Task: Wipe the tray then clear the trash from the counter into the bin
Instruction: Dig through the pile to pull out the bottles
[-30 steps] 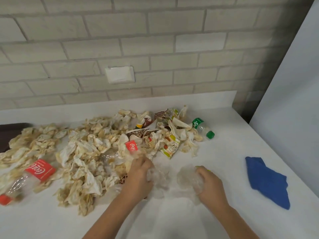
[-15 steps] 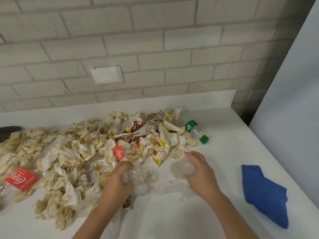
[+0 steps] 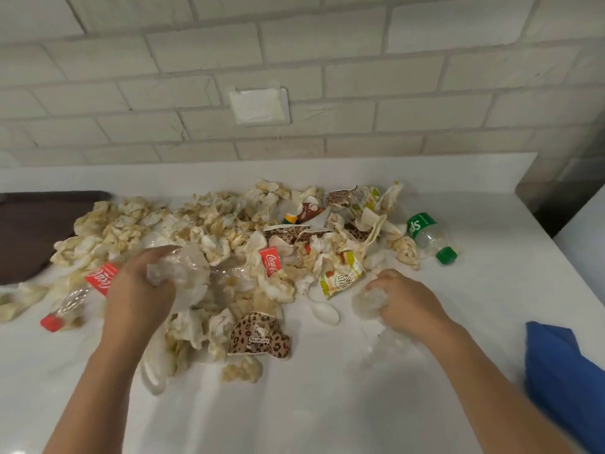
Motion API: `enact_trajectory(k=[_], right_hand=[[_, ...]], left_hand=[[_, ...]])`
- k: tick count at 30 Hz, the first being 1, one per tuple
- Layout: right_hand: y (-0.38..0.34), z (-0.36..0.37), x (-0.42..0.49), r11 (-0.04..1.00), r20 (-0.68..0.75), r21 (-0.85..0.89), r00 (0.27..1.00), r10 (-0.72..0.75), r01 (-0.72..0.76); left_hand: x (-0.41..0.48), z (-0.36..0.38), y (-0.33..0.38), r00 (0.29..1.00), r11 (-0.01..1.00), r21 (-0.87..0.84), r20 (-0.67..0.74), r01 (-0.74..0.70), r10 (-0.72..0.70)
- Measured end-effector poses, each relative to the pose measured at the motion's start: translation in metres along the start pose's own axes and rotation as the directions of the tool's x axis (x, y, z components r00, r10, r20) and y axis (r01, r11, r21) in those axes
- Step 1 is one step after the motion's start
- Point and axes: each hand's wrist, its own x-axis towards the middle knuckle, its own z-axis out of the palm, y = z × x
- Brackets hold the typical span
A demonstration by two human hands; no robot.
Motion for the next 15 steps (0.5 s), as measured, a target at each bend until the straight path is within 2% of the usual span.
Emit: enact_trajectory(k=[2, 4, 6, 9, 10, 12, 15], right_hand=[[-0.006, -0.005, -0.007, 0.998, 0.042, -0.066, 0.999, 0.021, -0.018], [-0.017, -0.016, -0.015, 0.993, 0.016, -0.110, 0.999, 0.051, -0.049], [-0.034, -0.027, -0.019, 0.993, -0.052, -0.112, 0.998, 0.017, -0.023], [-0.070, -0.035, -0.015, 0.986, -0.076, -0.111, 0.988, -0.131, 0.123], [-0.083, -0.034, -0.011, 0.976, -0.058, -0.133, 0.981, -0.184, 0.175], [-0.104, -0.027, 0.000, 0.953, -0.009, -0.191, 0.970, -0.242, 0.236], [-0.114, -0.009, 0.013, 0.934, 0.103, -0.301, 0.980, -0.171, 0.194]], left_hand=[[0.000, -0.005, -0.010, 0.998, 0.995, 0.089, 0.047, -0.044, 0.040], [-0.004, -0.003, -0.018, 0.972, 0.971, 0.188, 0.211, -0.148, 0.107], [-0.015, 0.008, -0.024, 0.903, 0.924, 0.290, 0.414, -0.248, 0.113], [-0.051, 0.039, -0.027, 0.795, 0.860, 0.375, 0.604, -0.347, 0.057], [-0.063, 0.049, -0.027, 0.768, 0.841, 0.377, 0.637, -0.387, 0.067], [-0.076, 0.061, -0.030, 0.767, 0.799, 0.410, 0.634, -0.441, 0.098], [-0.075, 0.059, -0.037, 0.771, 0.817, 0.372, 0.624, -0.440, 0.131]])
